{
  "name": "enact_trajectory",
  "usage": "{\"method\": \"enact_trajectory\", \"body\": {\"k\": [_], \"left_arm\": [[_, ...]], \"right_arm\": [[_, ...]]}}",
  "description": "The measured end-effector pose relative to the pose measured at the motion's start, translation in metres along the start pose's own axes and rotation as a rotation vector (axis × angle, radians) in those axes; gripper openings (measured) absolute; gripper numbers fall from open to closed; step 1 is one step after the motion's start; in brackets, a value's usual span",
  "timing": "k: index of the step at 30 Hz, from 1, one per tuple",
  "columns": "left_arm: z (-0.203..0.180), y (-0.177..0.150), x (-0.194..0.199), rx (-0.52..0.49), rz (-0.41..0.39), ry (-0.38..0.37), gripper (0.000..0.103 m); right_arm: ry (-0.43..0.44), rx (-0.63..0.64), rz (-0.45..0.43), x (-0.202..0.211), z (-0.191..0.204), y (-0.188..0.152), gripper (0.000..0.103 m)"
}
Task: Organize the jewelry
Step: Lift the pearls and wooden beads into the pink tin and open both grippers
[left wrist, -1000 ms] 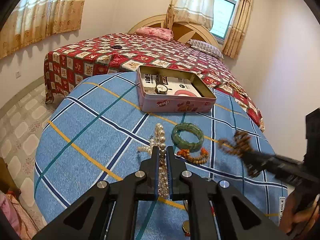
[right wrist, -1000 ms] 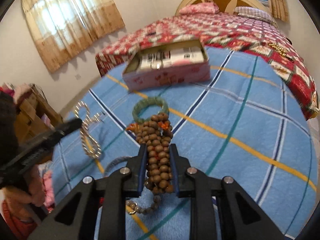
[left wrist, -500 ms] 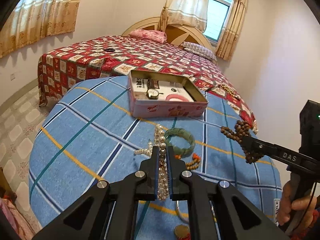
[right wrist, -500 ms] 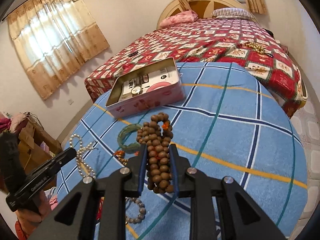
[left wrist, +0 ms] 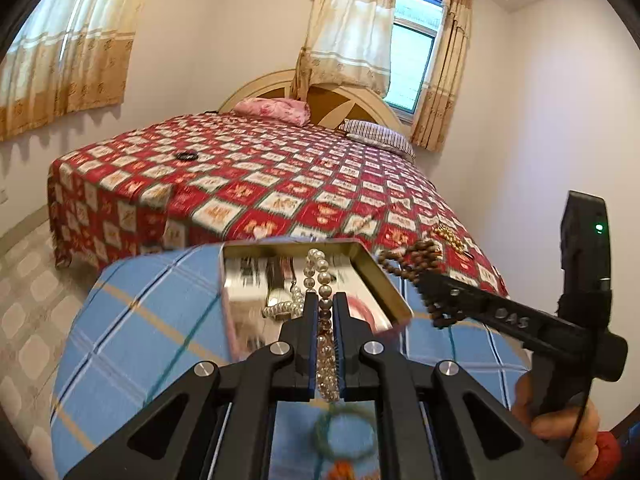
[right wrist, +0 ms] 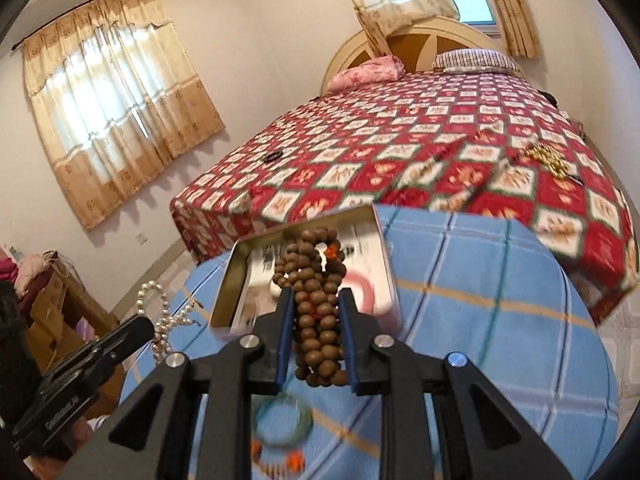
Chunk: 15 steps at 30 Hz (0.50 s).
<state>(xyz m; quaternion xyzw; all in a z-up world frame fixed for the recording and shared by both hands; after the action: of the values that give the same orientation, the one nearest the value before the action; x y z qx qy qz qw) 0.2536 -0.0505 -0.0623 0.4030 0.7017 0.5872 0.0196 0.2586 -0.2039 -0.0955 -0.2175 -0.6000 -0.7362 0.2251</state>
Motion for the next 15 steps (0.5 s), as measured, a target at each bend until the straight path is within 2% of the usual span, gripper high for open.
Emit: {"method": "enact_trajectory", "body": {"k": [4,8,13,15], "left_arm": [[0.013,0.005,-0.035,-0.013,0.025,0.014,0.006],[0.031,-0.002,-0.067,-0.012,0.073,0.059,0.006],[0.047,-0.014,-0.09,-0.023,0.12,0.126,0.006],[0.052,-0.018,-0.095,-0.013,0.13,0.136,0.006]], "right_arm": [[-0.027,-0.016,0.012,-0.039,-0.003,0.012,0.025],[-0.069,-0.003,0.041,-0.077,-0.004,0.006,0.025],[-0.094,0.037,0.081,-0.097,-0.002,-0.008,0.025],[-0.109,0.06,0.071,-0.099,-0.002,-0.007,0.025]]}}
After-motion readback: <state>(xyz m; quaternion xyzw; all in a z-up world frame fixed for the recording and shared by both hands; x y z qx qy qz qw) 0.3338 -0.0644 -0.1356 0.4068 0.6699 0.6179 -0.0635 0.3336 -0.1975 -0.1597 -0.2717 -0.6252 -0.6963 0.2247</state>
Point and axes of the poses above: each gripper's, at about its wrist camera, not at the fingertips, and x roughly against the way its jaws point, z to its left, y to its top, the point moved 7 cm from there along -x, roughly the way its jaws point, and after that the axes turned 8 degrees about -y, right-handed, at the moved point
